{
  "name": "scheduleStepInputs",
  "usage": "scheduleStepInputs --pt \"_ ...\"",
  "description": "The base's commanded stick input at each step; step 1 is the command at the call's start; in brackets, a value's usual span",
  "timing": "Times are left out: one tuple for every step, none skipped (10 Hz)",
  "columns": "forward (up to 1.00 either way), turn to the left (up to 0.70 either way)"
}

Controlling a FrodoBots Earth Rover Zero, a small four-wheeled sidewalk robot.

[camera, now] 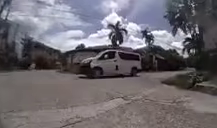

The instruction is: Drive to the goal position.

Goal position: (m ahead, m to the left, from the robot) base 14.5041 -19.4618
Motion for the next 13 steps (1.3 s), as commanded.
scheduleStepInputs --pt "0.5 0.0" --pt "0.5 0.0" --pt "0.5 0.0" --pt "0.5 0.0" --pt "0.5 0.0" --pt "0.5 0.0" --pt "0.5 -0.1" --pt "0.5 -0.25" --pt "0.5 -0.5" --pt "0.5 -0.5" --pt "0.5 -0.5" --pt "0.5 -0.5" --pt "0.5 -0.5"
